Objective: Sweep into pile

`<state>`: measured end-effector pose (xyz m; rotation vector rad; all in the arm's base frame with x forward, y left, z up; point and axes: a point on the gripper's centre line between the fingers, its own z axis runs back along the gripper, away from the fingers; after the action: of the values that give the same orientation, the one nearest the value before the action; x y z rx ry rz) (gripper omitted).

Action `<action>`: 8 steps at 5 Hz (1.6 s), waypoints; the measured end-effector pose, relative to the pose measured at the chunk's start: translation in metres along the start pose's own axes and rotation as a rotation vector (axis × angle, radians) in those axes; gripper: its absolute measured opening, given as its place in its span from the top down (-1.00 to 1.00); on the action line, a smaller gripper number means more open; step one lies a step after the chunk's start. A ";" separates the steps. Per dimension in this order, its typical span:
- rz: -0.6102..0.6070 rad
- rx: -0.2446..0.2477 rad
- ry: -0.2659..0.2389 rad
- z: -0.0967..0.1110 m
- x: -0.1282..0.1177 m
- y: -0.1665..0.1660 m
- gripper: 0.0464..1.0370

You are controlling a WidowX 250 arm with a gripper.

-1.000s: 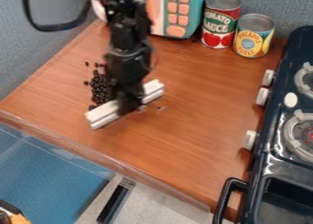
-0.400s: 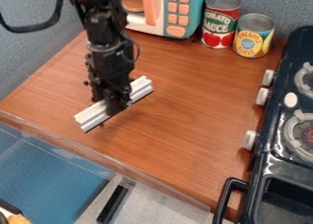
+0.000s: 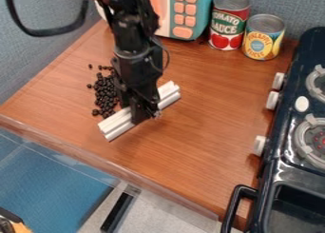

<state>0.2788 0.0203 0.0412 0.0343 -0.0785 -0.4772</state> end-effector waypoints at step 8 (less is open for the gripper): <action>0.091 0.079 0.080 -0.029 -0.004 0.097 0.34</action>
<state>0.3223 0.1088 0.0166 0.1267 -0.0206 -0.3814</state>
